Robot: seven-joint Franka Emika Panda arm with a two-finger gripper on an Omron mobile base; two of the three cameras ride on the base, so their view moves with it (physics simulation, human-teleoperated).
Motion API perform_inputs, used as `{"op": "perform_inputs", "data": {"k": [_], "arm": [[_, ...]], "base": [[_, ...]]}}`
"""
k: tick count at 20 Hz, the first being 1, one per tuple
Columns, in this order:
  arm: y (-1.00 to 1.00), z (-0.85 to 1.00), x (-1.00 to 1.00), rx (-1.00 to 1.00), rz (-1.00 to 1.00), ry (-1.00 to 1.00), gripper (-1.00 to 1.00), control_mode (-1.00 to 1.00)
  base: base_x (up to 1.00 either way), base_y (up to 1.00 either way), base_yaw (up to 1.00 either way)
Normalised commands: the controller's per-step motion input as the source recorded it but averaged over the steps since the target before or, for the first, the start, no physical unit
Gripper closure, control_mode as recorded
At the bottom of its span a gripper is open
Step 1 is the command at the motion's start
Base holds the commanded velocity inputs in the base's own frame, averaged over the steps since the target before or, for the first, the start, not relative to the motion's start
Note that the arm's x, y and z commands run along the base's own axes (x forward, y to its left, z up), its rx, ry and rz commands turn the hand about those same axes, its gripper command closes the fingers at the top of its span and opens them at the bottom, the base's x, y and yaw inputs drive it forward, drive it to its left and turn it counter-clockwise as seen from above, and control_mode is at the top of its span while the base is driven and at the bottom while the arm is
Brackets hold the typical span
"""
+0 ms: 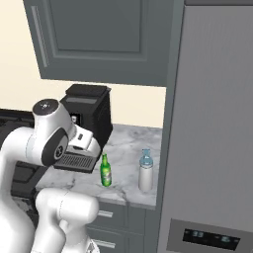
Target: Move the drinks to the dining counter.
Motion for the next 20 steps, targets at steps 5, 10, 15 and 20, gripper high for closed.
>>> {"op": "perform_inputs", "data": {"k": [5,10,15,20], "arm": [[-0.31,-0.13,0.00,0.00,0.00,0.02,-1.00,-1.00],[-0.27,-0.12,0.11,0.00,0.00,0.02,-1.00,-1.00],[0.00,0.00,0.21,0.00,0.00,0.00,-1.00,-1.00],[0.00,0.00,0.20,0.00,0.00,0.00,-1.00,-1.00]], "base": [[0.00,0.00,0.00],[0.00,0.00,0.00],[0.00,0.00,0.00],[0.00,0.00,0.00]]}}
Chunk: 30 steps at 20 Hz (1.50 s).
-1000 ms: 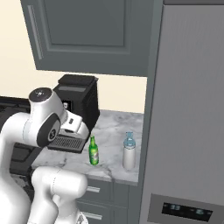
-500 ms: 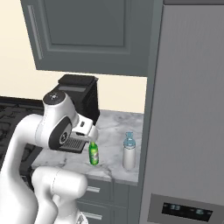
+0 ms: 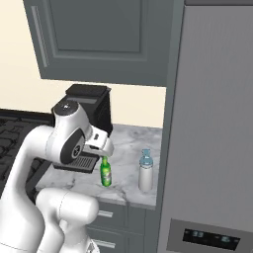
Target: Move the drinks to the dining counter.
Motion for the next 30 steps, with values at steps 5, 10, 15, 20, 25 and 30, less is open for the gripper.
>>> {"op": "perform_inputs", "data": {"k": [5,10,15,20,25,30], "arm": [[-0.03,-0.01,0.07,0.00,0.00,0.00,-1.00,-1.00],[0.00,-0.14,0.00,0.00,0.00,0.00,-1.00,-1.00],[0.00,-0.31,0.00,0.00,0.00,0.00,-1.00,-1.00],[-0.02,-0.28,0.00,0.00,0.00,0.00,-1.00,-1.00],[0.00,-0.21,0.00,0.00,0.01,0.00,-1.00,-1.00],[-0.02,-0.08,0.01,0.00,0.01,-0.01,-1.00,-1.00]], "base": [[0.00,0.00,0.00],[0.00,0.00,0.00],[0.00,0.00,0.00],[0.00,0.00,0.00],[0.00,0.00,0.00],[0.00,0.00,0.00]]}}
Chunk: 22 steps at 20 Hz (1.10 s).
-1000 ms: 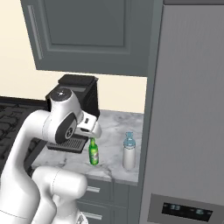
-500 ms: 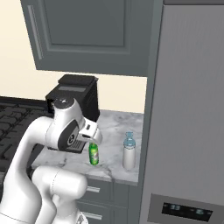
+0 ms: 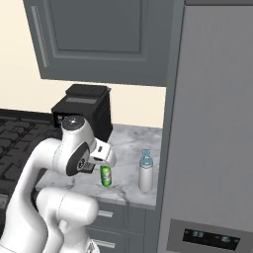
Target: Move the drinks to the dining counter.
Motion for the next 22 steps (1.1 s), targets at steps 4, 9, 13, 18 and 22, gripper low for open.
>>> {"op": "perform_inputs", "data": {"k": [4,9,13,18,22], "arm": [[-0.03,-0.03,0.11,0.00,0.02,-0.02,-1.00,-1.00],[-0.02,-0.07,0.16,0.00,0.02,0.00,-1.00,-1.00],[0.00,-0.08,0.19,0.00,0.01,0.00,-1.00,-1.00],[0.00,-0.05,0.14,0.00,0.02,0.00,-1.00,-1.00],[0.00,-0.10,0.21,0.00,0.02,0.00,-1.00,-1.00]], "base": [[0.00,0.00,0.00],[0.00,0.00,0.00],[0.00,0.00,0.00],[0.00,0.00,0.00],[0.00,0.00,0.00]]}}
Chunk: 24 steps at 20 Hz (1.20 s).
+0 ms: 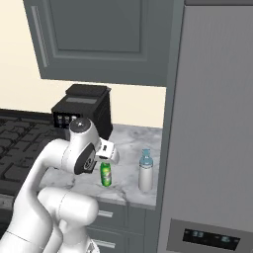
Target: Move the drinks to the dining counter.
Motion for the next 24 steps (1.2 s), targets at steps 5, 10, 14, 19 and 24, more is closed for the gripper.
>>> {"op": "perform_inputs", "data": {"k": [5,10,14,19,24], "arm": [[0.00,-0.18,0.25,0.00,0.04,0.00,-1.00,-1.00],[-0.08,-0.18,0.10,0.00,0.05,0.00,-1.00,-1.00],[-0.07,-0.17,0.06,0.00,0.05,0.00,-1.00,-1.00],[-0.01,-0.22,0.04,0.00,0.04,0.00,-1.00,-1.00],[0.00,-0.26,0.04,0.00,0.03,0.00,-1.00,-1.00]], "base": [[0.00,0.00,0.00],[0.00,0.00,0.00],[0.00,0.00,0.00],[0.00,0.00,0.00],[0.00,0.00,0.00]]}}
